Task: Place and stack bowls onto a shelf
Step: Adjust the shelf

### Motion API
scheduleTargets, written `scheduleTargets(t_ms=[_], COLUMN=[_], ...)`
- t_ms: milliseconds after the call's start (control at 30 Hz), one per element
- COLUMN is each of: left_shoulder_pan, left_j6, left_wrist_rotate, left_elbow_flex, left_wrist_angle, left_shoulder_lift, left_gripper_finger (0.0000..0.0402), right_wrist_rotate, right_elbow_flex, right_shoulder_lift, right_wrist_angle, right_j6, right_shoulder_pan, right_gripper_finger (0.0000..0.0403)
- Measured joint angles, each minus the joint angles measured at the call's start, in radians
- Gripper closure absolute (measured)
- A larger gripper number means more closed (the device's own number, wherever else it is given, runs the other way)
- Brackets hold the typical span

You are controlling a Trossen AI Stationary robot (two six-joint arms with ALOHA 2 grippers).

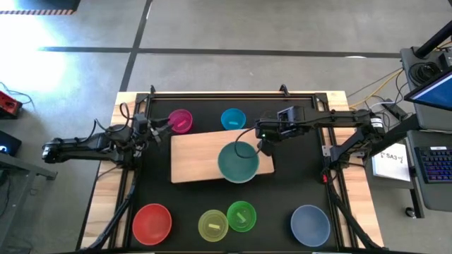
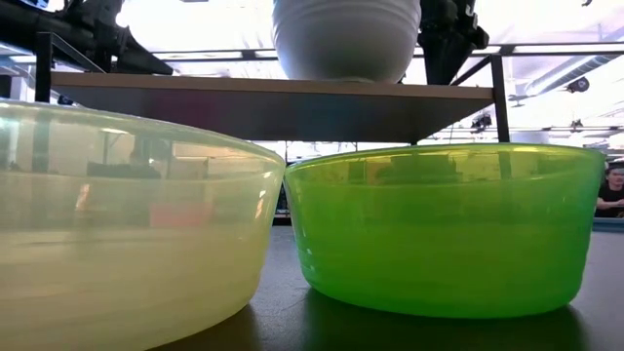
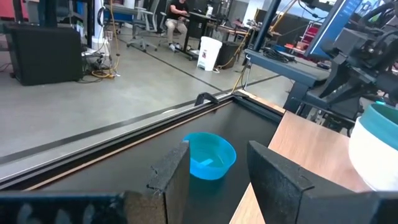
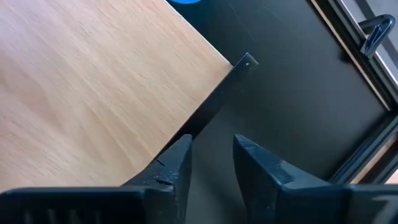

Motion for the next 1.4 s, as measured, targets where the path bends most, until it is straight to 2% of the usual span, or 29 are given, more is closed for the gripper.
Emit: scheduleTargets(t_ms=[200, 433, 733, 1133, 1400], left_shoulder_pan=[0.000, 0.000, 0.000, 0.000, 0.000], left_j6=[0.008, 0.008, 0.008, 0.016, 0.020], left_wrist_rotate=[0.000, 0.000, 0.000, -0.001, 0.007], left_elbow_flex=[0.000, 0.000, 0.000, 0.000, 0.000], left_wrist_angle=[-0.004, -0.014, -0.014, -0.017, -0.017], left_shoulder_lift=[0.000, 0.000, 0.000, -0.001, -0.001], left_gripper_finger=[0.0260, 0.0260, 0.0260, 0.0260, 0.0260], right_wrist_rotate=[-0.018, -0.030, -0.029, -0.047, -0.062], right_elbow_flex=[-0.006, -0.047, -0.109, -0.102, -0.102], right_shoulder_lift=[0.000, 0.000, -0.001, -0.003, -0.005], right_wrist_angle=[0.042, 0.062, 0.117, 0.109, 0.105], right_j6=[0.023, 0.035, 0.047, 0.115, 0.137], right_shoulder_pan=[0.000, 0.000, 0.000, -0.002, 0.000], right_gripper_finger=[0.0258, 0.0248, 0.0270, 0.0328, 0.0336])
